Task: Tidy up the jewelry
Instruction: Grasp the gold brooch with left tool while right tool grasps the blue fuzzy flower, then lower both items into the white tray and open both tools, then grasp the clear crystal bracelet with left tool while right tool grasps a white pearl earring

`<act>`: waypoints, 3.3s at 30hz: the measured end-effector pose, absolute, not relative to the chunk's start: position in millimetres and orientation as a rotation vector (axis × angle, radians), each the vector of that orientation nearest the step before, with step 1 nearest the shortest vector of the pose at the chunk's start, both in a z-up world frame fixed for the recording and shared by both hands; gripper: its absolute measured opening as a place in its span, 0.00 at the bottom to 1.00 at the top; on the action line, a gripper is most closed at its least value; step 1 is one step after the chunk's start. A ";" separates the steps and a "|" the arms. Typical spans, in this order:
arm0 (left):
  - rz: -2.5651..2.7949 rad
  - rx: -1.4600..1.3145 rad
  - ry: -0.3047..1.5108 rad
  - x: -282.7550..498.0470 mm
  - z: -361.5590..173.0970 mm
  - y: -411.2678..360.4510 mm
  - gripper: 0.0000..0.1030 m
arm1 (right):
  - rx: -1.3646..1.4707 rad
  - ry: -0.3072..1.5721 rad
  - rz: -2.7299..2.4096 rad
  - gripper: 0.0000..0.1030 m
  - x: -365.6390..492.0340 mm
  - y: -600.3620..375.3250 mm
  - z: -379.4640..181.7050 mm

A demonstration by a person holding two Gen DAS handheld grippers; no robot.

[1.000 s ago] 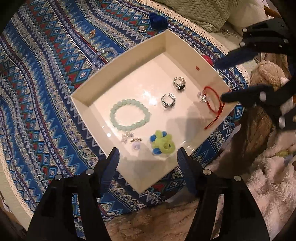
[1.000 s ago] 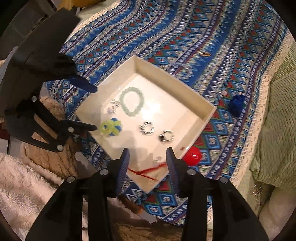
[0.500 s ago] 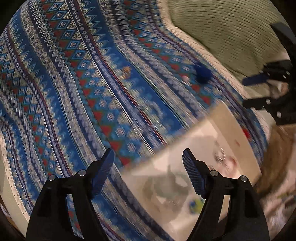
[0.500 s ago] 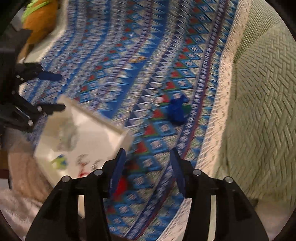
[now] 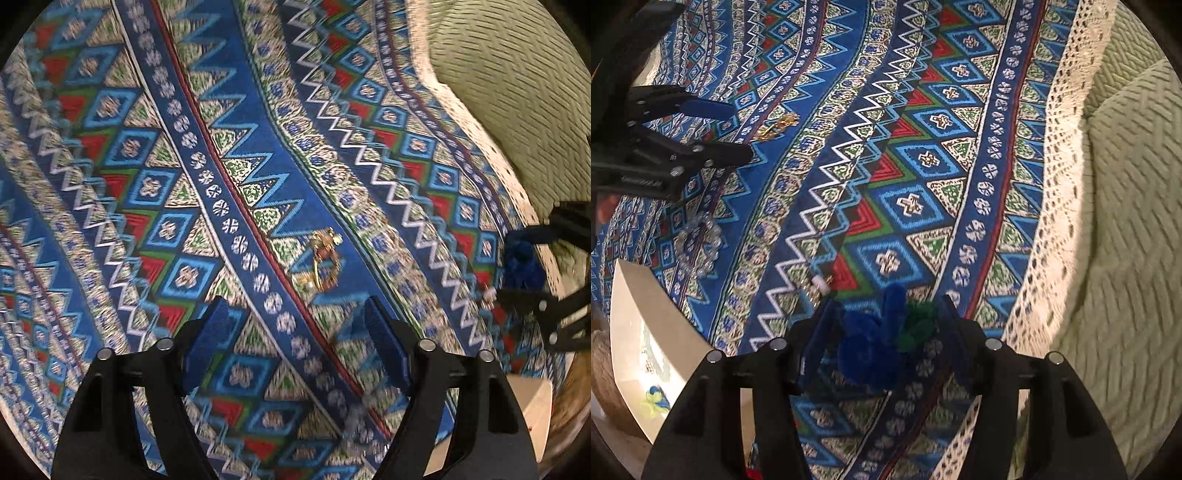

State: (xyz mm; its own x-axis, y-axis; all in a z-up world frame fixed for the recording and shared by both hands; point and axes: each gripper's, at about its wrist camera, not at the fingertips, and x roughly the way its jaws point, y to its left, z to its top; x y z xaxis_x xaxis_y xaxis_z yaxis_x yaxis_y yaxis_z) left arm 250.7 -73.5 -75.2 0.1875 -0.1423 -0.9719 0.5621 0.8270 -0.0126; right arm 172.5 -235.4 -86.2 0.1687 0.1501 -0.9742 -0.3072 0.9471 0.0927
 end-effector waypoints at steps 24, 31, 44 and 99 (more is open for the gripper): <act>-0.598 0.374 1.201 192.7 -19.0 -86.7 0.11 | -0.177 1.277 0.318 0.19 139.1 -261.4 -13.3; -0.639 0.431 1.154 103.6 28.7 -67.1 0.11 | -0.189 1.210 0.394 0.19 81.2 -221.8 35.2; -0.632 0.464 1.283 9.5 0.8 -50.9 0.11 | -0.198 1.282 0.512 0.19 1.8 -138.4 4.3; -0.713 0.480 1.358 181.3 -77.0 -45.7 0.65 | -0.141 1.397 0.353 0.46 168.4 -184.8 -78.3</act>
State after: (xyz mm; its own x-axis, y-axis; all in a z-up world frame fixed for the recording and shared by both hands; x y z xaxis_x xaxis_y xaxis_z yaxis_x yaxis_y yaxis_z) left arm 181.3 -45.7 -77.0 0.0558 -0.1819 -0.9817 0.7048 0.7037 -0.0903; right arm 168.4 -184.8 -78.3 0.1311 0.1596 -0.9784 -0.3241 0.9396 0.1098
